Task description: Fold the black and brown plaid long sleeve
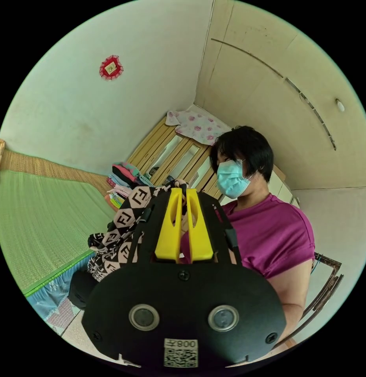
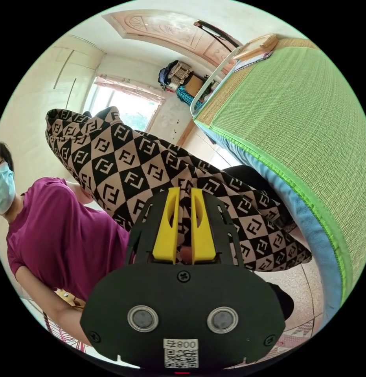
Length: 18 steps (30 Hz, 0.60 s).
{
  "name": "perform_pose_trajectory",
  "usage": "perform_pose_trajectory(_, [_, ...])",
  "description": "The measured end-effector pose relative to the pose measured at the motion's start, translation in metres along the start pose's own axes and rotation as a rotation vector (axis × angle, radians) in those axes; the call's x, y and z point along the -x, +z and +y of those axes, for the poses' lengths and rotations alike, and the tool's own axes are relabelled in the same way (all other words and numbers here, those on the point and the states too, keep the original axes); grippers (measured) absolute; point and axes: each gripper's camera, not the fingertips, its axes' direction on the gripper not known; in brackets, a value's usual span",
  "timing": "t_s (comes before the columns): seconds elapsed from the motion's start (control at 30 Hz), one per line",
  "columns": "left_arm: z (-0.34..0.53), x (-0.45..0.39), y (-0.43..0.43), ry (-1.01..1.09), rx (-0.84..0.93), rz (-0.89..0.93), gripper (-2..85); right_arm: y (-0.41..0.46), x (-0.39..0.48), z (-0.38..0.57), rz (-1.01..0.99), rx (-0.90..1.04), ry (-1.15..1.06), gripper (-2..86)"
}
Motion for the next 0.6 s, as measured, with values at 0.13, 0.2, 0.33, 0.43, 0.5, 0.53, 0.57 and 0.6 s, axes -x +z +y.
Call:
perform_pose_trajectory(0.13, [0.025, -0.005, -0.013, 0.003, -0.018, -0.012, 1.5, -0.024, 0.022, 0.025, 0.059, -0.050, 0.021, 2.6])
perform_pose_trajectory(0.2, [0.038, -0.011, -0.019, 0.014, -0.029, -0.018, 1.6, -0.052, 0.037, 0.041, 0.098, -0.127, 0.035, 2.2])
perform_pose_trajectory(0.33, [0.053, -0.022, -0.025, 0.042, -0.031, -0.051, 1.6, -0.148, 0.086, 0.097, 0.193, -0.384, 0.058, 1.6])
perform_pose_trajectory(0.43, [0.063, -0.029, -0.029, 0.059, -0.058, -0.093, 1.5, -0.221, 0.136, 0.148, 0.259, -0.596, 0.057, 1.4])
perform_pose_trajectory(0.5, [0.069, -0.033, -0.030, 0.069, -0.085, -0.104, 1.5, -0.260, 0.175, 0.179, 0.306, -0.715, 0.026, 1.3])
perform_pose_trajectory(0.53, [0.070, -0.034, -0.030, 0.072, -0.091, -0.109, 1.4, -0.282, 0.204, 0.198, 0.354, -0.779, 0.008, 1.3])
perform_pose_trajectory(0.57, [0.072, -0.037, -0.030, 0.081, -0.098, -0.121, 1.4, -0.292, 0.219, 0.207, 0.383, -0.806, 0.001, 1.2])
perform_pose_trajectory(0.6, [0.073, -0.040, -0.029, 0.087, -0.101, -0.133, 1.4, -0.309, 0.248, 0.222, 0.445, -0.844, -0.016, 1.2])
